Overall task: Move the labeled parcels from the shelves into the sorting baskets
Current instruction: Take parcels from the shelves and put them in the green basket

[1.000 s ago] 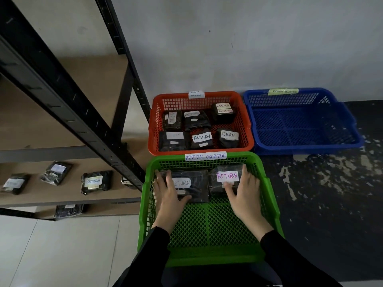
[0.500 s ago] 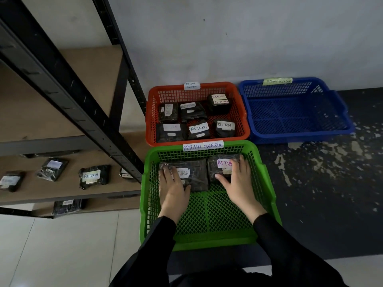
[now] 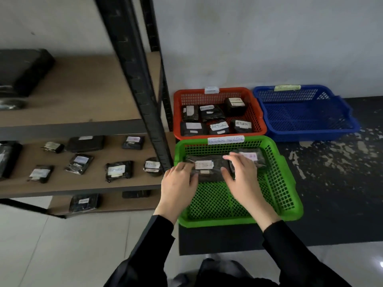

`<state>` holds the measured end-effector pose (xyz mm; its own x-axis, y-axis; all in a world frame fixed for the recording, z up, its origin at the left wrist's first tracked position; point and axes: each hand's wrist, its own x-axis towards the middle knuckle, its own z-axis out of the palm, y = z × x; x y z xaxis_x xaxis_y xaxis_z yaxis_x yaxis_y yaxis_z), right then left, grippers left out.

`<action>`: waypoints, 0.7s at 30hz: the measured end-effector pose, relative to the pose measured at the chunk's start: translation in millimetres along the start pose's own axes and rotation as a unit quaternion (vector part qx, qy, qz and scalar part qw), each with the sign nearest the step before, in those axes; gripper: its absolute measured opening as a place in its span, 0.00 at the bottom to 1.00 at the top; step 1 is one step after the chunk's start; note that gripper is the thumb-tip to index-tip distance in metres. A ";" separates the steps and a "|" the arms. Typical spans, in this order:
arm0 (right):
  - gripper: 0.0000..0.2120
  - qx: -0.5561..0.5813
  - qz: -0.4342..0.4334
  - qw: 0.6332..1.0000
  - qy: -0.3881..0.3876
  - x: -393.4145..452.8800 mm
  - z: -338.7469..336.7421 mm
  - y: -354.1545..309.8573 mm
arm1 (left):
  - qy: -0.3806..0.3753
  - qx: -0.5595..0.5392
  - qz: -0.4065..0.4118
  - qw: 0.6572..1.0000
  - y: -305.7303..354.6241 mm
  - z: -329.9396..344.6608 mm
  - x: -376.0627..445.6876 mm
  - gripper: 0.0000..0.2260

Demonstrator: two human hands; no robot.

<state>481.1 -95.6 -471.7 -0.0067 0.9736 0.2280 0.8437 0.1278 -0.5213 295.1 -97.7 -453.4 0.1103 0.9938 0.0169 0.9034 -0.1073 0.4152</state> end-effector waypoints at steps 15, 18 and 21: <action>0.10 0.066 -0.241 0.968 -0.008 -0.3 44.7 -283.5 | 0.262 0.118 -0.043 0.957 -199.7 -197.1 -97.8 0.08; 0.10 0.087 -0.273 0.958 -0.017 3.3 59.3 -328.4 | 0.294 0.129 -0.058 0.945 -235.0 -225.7 -107.2 0.05; 0.10 0.098 -0.298 0.949 -0.024 11.8 72.3 -365.7 | 0.310 0.133 -0.072 0.939 -266.9 -247.9 -111.8 0.09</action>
<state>133.7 -117.2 -337.8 -0.4803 0.7238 0.4954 0.5667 0.6872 -0.4545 -61.1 -172.6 -340.6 -0.2097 0.8170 0.5372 0.9707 0.1081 0.2144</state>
